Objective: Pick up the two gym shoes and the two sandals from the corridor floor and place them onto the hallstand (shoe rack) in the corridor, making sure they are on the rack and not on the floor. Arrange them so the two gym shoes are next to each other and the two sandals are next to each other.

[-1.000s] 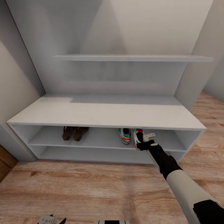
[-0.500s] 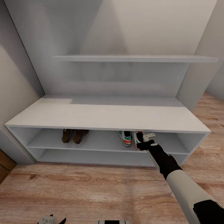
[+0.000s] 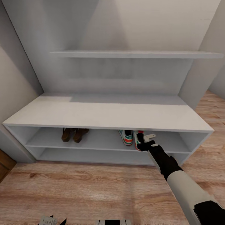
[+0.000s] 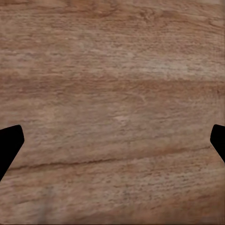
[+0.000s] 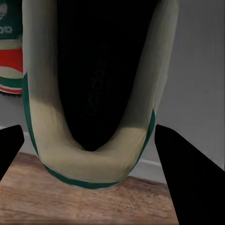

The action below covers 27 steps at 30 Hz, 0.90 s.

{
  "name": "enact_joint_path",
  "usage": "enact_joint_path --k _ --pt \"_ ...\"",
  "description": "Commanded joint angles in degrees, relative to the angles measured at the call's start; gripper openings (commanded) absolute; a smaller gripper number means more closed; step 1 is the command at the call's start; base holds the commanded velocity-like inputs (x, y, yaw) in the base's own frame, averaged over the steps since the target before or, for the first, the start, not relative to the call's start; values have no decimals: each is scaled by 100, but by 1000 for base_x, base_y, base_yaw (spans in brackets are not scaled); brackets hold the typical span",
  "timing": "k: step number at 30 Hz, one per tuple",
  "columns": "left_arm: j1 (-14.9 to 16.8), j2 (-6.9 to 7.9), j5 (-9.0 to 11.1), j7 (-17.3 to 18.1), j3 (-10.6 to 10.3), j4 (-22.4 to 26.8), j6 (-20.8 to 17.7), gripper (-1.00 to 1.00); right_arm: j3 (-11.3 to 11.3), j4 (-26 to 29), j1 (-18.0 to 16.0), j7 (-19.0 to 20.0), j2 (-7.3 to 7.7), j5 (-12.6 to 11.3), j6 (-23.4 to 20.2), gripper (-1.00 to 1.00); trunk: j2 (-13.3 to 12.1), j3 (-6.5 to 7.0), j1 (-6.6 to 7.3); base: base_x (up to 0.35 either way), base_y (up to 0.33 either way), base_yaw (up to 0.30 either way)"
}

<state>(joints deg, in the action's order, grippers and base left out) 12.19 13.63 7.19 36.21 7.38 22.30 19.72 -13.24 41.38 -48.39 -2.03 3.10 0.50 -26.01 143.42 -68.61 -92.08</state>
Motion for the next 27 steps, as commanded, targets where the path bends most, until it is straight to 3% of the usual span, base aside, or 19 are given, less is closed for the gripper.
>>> enact_joint_path --k 1,3,27 --pt "3 -1 37 51 20 -6 -11 100 -30 10 -4 -17 7 7 -35 -100 4 -33 -1 0 0 0" --pt "3 -1 37 52 21 -7 -11 100 -30 14 -4 -17 7 7 -35 -100 6 -84 -6 0 0 0" --pt "3 2 38 51 18 -7 -10 100 -30 19 -4 -17 12 7 -35 -100 6 -90 -6 30 8 0"
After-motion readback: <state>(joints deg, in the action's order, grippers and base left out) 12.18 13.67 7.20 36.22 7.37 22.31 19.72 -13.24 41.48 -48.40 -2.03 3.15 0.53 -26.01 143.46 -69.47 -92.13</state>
